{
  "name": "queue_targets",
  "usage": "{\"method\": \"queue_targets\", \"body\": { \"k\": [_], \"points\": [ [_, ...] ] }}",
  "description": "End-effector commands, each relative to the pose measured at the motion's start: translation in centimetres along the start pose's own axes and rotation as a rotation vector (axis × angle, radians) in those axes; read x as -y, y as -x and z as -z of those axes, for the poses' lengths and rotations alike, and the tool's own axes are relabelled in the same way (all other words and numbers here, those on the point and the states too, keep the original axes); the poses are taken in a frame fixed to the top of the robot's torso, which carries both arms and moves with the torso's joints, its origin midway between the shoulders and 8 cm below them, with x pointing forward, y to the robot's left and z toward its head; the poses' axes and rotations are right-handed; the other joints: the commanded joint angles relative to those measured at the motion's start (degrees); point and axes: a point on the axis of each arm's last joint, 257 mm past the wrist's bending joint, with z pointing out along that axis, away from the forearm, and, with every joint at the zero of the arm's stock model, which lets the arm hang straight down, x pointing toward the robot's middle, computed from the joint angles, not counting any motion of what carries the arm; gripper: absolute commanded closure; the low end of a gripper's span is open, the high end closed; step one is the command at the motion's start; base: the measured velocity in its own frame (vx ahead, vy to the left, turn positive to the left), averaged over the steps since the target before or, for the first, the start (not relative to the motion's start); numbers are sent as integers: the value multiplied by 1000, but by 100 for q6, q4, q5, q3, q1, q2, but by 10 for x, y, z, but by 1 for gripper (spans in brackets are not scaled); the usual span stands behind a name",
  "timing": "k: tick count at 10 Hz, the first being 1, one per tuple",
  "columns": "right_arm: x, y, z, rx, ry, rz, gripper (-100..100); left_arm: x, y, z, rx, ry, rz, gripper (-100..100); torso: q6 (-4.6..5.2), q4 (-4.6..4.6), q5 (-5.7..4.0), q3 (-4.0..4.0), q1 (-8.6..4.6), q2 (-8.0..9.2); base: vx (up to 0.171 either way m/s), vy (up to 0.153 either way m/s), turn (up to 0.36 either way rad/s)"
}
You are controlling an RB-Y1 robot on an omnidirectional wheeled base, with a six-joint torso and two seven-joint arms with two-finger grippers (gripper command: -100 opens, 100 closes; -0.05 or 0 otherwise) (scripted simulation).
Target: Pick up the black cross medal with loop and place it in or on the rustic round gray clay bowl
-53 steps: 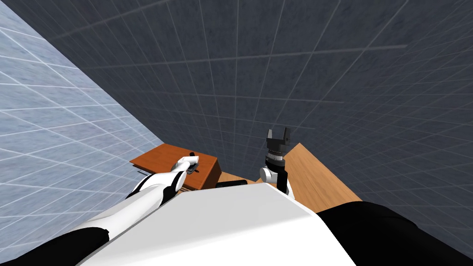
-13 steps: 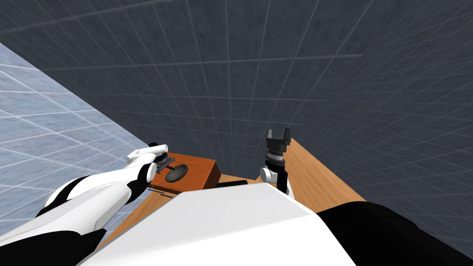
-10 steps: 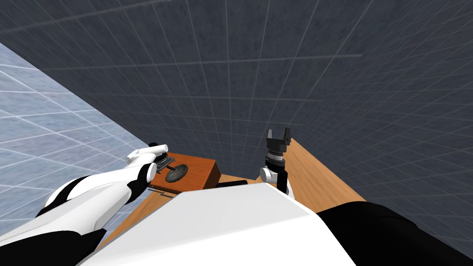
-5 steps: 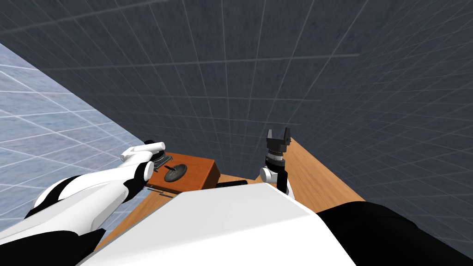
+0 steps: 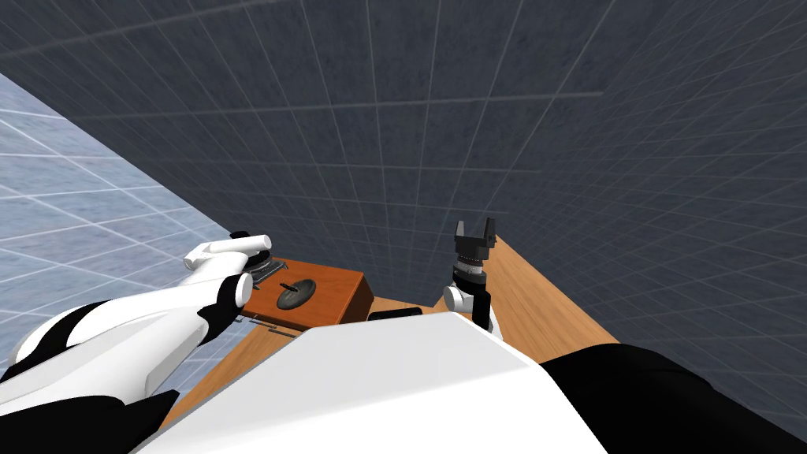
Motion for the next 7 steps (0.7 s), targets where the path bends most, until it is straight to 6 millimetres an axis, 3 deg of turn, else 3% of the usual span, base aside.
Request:
{"method": "queue_targets", "body": {
  "k": [1,2,3,7],
  "points": [
    [0,0,0,0,0,0,0,-4,0,-3,-7,6,2,-100,0,0,0,0,0,0,0,9,-7],
    [0,0,0,0,0,0,0,-2,0,-1,-3,3,1,-100,-1,-1,4,-1,12,-2,1,6,-2],
    [0,0,0,0,0,0,0,-2,0,-1,-4,3,1,0,-1,-1,5,-1,14,-2,0,0,0],
    [0,0,0,0,0,0,0,-2,0,-1,-3,3,1,0,-1,-1,4,-2,13,-2,0,0,0]
  ]
}}
